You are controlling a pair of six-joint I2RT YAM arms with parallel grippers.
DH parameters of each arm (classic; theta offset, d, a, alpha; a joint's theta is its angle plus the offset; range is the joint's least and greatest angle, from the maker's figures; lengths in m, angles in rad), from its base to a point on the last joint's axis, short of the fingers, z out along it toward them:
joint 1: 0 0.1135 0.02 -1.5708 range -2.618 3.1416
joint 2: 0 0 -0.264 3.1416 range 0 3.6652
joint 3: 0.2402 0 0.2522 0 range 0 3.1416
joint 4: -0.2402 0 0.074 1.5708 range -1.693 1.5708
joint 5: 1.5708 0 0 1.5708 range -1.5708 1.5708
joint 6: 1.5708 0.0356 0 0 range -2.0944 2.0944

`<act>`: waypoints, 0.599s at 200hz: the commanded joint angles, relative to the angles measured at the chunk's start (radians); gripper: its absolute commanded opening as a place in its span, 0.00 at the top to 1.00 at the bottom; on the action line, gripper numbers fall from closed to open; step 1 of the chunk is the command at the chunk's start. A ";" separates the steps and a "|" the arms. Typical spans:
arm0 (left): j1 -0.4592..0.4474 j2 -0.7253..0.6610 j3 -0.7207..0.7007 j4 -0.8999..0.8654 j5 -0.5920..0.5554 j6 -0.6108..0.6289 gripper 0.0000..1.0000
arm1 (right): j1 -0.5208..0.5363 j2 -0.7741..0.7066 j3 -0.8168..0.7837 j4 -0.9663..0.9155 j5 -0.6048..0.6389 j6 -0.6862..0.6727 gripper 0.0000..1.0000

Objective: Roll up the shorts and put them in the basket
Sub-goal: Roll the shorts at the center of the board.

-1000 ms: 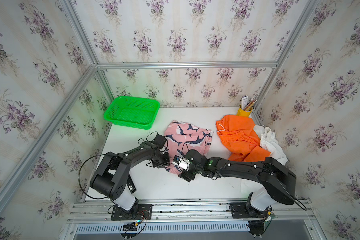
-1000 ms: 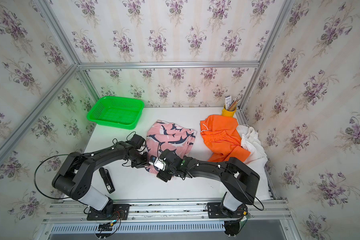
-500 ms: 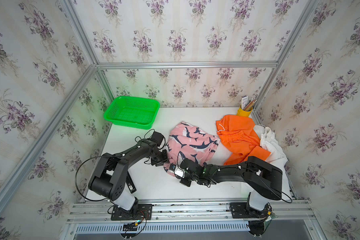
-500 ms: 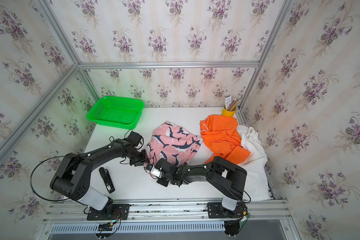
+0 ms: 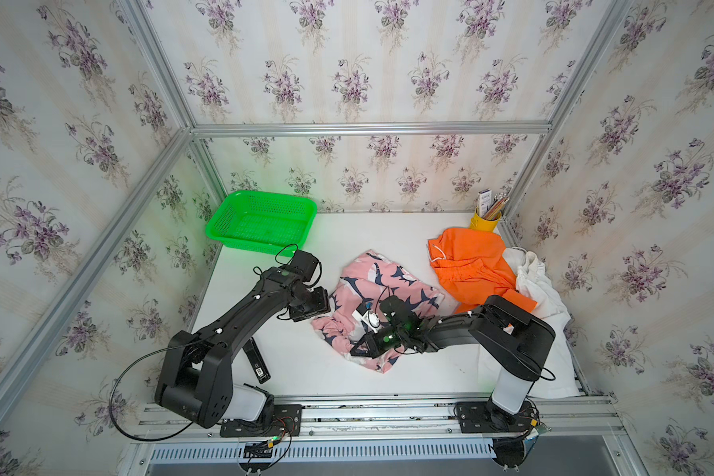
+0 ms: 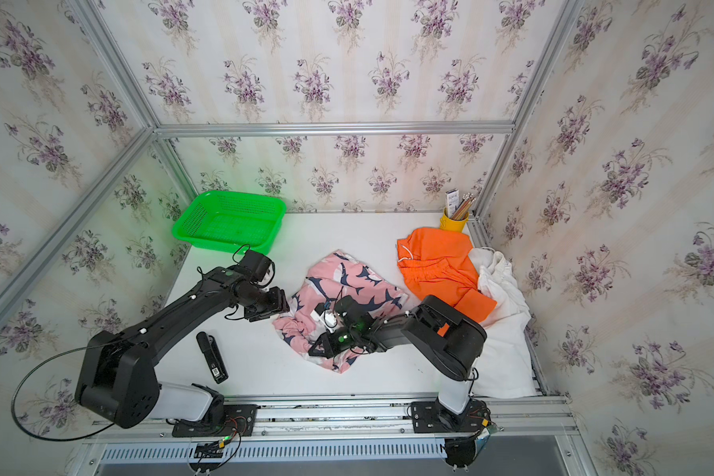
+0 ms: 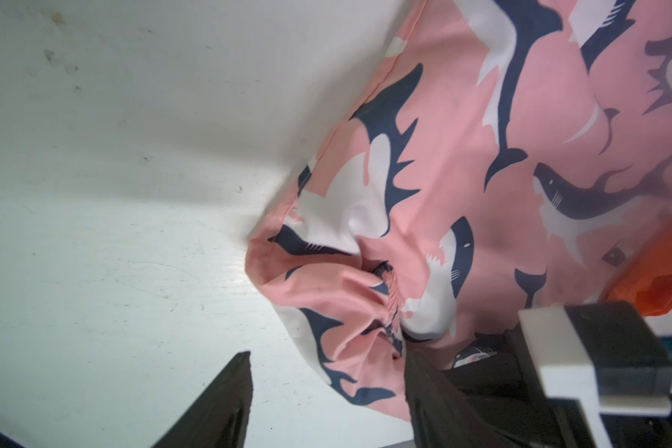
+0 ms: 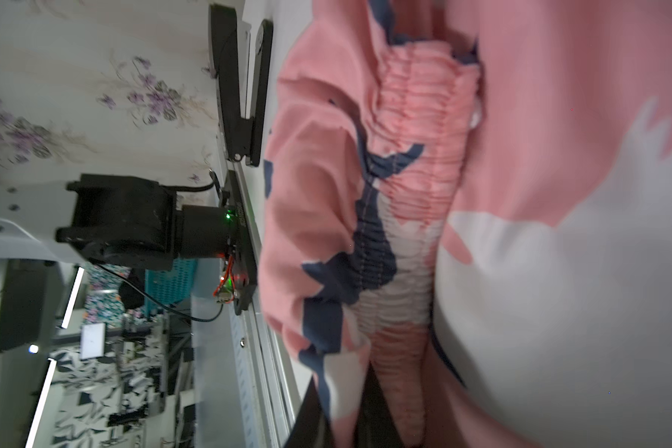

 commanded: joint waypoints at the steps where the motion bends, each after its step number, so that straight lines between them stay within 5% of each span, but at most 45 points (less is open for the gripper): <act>1: -0.032 0.007 0.010 -0.007 -0.020 -0.025 0.32 | -0.058 0.056 -0.071 0.264 -0.099 0.273 1.00; 76: -0.100 0.188 -0.090 0.365 0.092 -0.227 0.23 | -0.126 0.122 -0.125 0.114 -0.025 0.321 1.00; 101: -0.098 0.263 -0.072 0.394 0.090 -0.224 0.52 | -0.126 0.051 -0.093 -0.071 0.041 0.193 1.00; 120: -0.098 0.297 -0.056 0.388 0.081 -0.207 0.71 | -0.116 -0.063 -0.014 -0.367 0.204 -0.006 0.87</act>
